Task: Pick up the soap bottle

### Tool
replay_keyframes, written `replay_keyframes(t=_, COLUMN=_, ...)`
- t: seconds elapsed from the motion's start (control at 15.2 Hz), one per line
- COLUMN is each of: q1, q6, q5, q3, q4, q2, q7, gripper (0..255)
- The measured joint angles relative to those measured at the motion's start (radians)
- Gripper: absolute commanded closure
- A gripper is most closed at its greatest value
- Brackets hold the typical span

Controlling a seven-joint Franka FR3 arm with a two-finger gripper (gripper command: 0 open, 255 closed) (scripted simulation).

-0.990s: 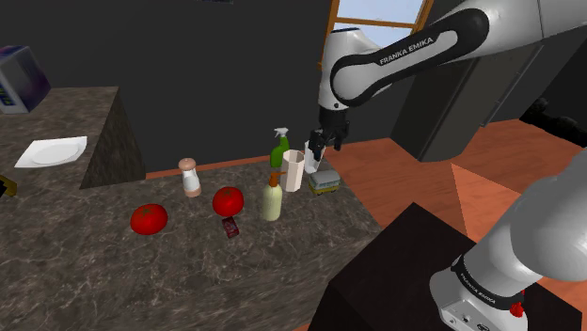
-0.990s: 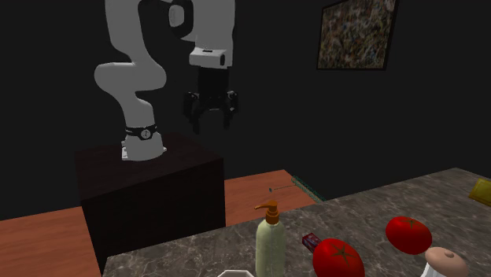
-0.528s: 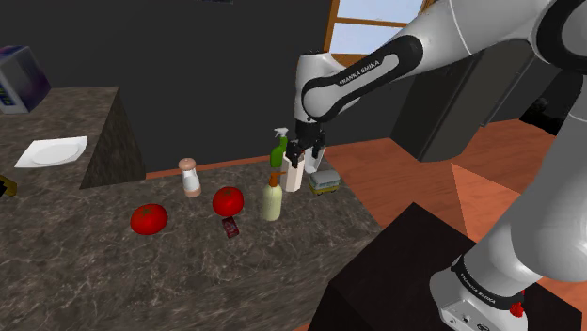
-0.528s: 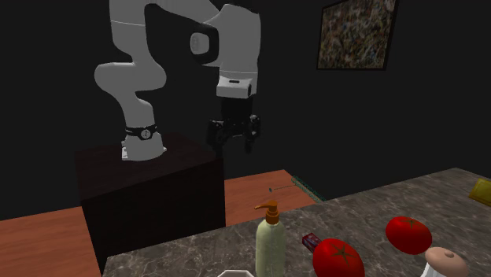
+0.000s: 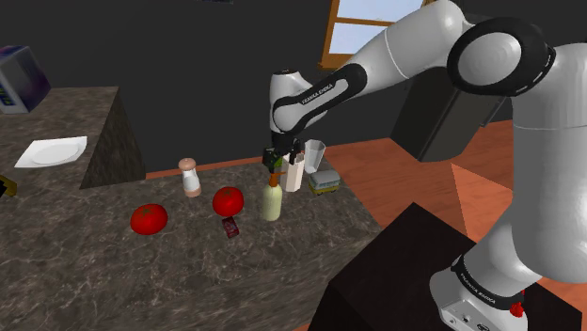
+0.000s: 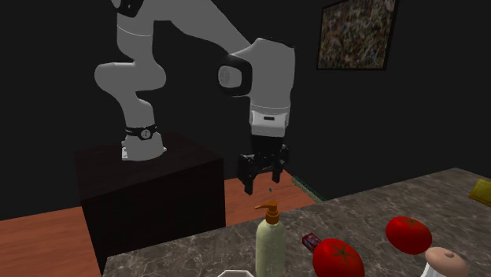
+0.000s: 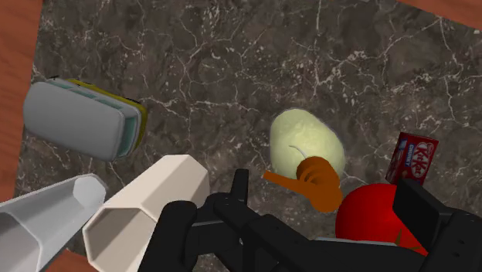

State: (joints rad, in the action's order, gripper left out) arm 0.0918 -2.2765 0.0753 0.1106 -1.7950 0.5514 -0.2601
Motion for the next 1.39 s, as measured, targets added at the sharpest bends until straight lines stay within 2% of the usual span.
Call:
replay_keyframes(t=0.26, q1=0.016, q6=0.010, q5=0.006, q3=-0.005, q4=0.160, q2=0.144, q7=-0.011, gripper=0)
replay_keyframes(t=0.79, q1=0.022, q6=-0.043, q5=0.012, q3=-0.011, q4=0.192, q2=0.230, q7=-0.015, gripper=0)
replay_keyframes(t=0.86, q1=0.023, q6=-0.047, q5=0.012, q3=-0.011, q4=0.191, q2=0.232, q7=-0.016, gripper=255)
replay_keyframes(t=1.39, q1=0.023, q6=-0.051, q5=0.013, q3=-0.012, q4=0.191, q2=0.233, q7=-0.016, gripper=255)
